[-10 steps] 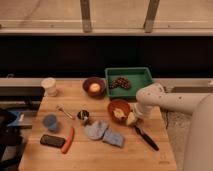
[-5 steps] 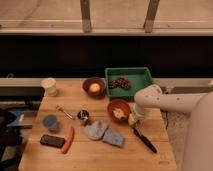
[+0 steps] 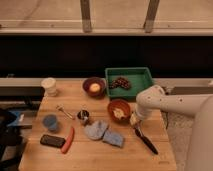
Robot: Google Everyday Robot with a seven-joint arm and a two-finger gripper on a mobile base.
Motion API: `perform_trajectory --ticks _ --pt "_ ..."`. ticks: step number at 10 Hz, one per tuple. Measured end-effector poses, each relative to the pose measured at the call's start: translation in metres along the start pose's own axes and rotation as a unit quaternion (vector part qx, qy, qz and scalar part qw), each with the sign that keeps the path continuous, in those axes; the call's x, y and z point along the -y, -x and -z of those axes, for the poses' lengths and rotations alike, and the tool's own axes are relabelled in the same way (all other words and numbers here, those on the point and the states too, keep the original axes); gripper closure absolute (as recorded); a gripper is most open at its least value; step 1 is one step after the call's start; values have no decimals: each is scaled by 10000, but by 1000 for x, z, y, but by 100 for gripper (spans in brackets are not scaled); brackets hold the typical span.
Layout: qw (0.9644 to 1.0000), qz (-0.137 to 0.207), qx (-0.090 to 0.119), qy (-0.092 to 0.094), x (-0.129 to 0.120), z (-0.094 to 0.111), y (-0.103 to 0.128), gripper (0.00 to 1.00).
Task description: Place brush in plastic cup
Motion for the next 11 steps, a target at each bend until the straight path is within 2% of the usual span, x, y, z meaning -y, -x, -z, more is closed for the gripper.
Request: perform_trajectory --ticks 4,8,9,11 --pt "9991 -271 181 -263 31 19 6 100" --pt "9942 -434 651 -740 58 76 24 100" --pt "9920 -411 775 -912 62 91 32 100" --pt "9894 -219 903 -1120 56 106 51 100"
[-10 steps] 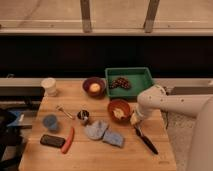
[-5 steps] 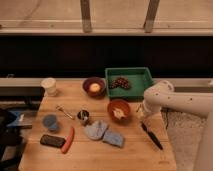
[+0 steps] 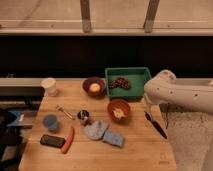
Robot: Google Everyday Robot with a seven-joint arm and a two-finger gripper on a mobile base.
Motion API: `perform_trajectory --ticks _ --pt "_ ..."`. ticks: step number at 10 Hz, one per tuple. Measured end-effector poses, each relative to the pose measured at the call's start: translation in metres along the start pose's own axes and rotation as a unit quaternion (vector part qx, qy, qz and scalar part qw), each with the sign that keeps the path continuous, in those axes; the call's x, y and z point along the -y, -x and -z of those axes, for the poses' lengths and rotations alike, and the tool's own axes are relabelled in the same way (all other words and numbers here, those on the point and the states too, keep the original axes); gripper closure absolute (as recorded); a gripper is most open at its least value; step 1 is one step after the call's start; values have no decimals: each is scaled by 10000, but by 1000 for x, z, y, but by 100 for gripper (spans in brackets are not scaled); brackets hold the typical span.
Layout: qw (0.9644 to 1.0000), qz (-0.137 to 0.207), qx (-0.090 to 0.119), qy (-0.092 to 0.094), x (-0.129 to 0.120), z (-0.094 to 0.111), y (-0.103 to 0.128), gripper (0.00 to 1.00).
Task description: Place brush in plastic cup
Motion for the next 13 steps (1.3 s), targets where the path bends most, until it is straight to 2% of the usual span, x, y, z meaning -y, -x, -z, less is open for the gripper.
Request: perform_trajectory --ticks 2,4,5,8,9,11,13 --pt "9994 309 115 -111 -16 9 22 100" --pt "9969 727 243 -159 -42 16 45 100" --pt "9947 961 319 -185 -56 21 56 100" --pt "9839 1653 654 -161 -101 49 93 100" --pt "9798 1834 794 -70 -115 60 104 100" --pt "9707 2165 1010 262 -143 80 125 100" --pt "9585 2496 1204 669 -171 95 142 100"
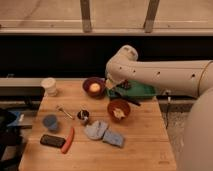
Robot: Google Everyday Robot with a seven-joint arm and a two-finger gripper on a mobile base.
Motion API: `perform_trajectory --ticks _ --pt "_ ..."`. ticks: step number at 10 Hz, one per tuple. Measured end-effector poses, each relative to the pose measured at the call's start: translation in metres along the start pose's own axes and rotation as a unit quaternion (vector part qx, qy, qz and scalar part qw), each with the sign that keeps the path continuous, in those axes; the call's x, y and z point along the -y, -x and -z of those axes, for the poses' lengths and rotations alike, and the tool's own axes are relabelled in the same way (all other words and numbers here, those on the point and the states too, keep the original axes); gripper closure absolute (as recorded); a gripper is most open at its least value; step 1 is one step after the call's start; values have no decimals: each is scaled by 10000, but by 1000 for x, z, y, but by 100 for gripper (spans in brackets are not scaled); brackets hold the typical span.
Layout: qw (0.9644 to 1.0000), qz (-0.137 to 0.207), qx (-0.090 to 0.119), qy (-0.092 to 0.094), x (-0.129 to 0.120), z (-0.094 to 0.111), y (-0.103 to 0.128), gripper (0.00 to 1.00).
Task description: Place brush in plastic cup
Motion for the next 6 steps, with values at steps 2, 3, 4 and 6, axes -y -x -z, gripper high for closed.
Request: perform_trajectory --ticks 2,3,4,6 --pt "9994 192 137 238 -13 3 18 100" --pt "9993 212 146 264 -14 3 19 100" --pt "9993 208 143 264 -14 3 19 100" --pt "9993 209 143 265 -14 3 19 100"
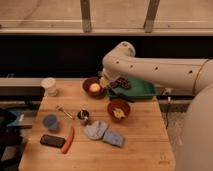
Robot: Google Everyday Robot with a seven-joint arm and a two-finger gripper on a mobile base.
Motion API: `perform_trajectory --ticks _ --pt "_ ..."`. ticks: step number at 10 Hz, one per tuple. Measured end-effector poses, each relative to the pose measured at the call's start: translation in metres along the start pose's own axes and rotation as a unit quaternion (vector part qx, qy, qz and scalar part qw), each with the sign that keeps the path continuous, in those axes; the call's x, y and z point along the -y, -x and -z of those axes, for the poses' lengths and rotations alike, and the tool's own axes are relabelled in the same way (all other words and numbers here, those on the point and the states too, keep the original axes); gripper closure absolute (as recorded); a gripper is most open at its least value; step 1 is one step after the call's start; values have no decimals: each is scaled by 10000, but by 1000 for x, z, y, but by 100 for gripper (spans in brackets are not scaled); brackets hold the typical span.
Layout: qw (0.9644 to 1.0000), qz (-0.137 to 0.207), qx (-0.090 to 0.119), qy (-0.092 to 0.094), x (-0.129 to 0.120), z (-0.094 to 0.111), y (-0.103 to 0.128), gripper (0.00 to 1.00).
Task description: Place brush in plastic cup
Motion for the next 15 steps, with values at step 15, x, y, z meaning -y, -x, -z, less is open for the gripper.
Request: perform_trajectory --ticks 15 --pt "9826 1681 287 738 -100 -46 107 100"
